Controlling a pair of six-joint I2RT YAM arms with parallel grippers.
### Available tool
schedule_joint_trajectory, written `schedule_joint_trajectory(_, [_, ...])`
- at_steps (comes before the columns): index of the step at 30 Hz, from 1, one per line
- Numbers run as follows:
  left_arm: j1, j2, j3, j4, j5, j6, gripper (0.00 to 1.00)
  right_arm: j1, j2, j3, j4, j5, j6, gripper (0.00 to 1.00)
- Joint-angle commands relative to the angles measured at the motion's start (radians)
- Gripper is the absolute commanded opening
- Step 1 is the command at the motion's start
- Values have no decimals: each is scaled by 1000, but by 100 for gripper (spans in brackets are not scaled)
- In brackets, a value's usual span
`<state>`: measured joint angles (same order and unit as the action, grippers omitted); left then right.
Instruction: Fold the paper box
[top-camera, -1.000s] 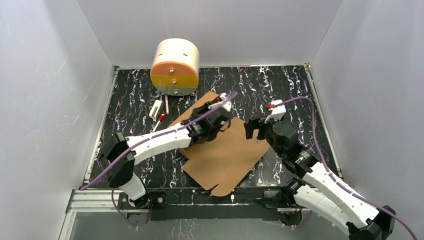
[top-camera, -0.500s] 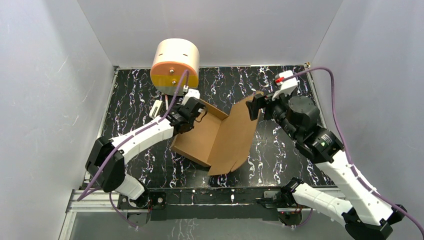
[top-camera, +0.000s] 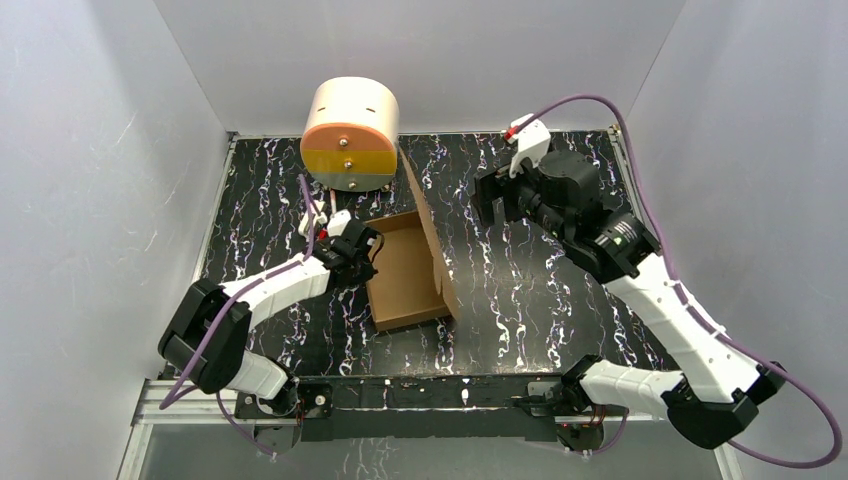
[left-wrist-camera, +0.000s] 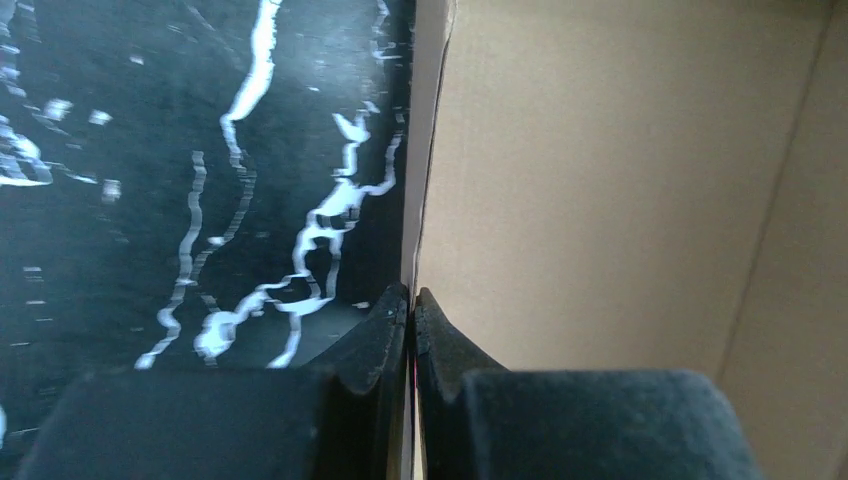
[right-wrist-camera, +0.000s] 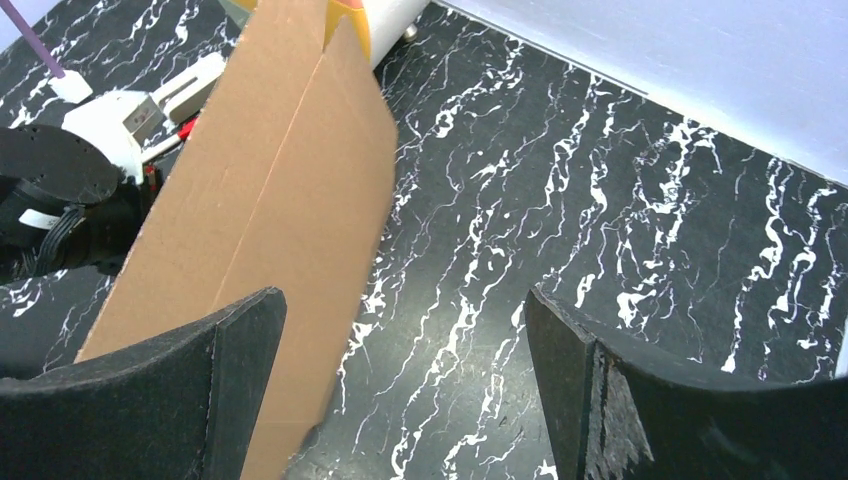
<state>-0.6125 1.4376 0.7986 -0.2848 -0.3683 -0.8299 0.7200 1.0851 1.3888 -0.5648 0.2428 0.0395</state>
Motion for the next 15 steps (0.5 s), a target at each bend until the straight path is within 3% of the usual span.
schedule_joint_trajectory(1, [0, -23, -42, 165, 107, -211, 0, -2, 50, 94, -23, -73, -29, 98])
schedule_joint_trajectory(5, [0, -27, -38, 203, 161, -218, 0, -3, 97, 141, -52, -113, -22, 96])
schedule_joint_trajectory(15, [2, -239, -57, 122, 84, -114, 36, 14, 164, 201, -76, -170, -2, 92])
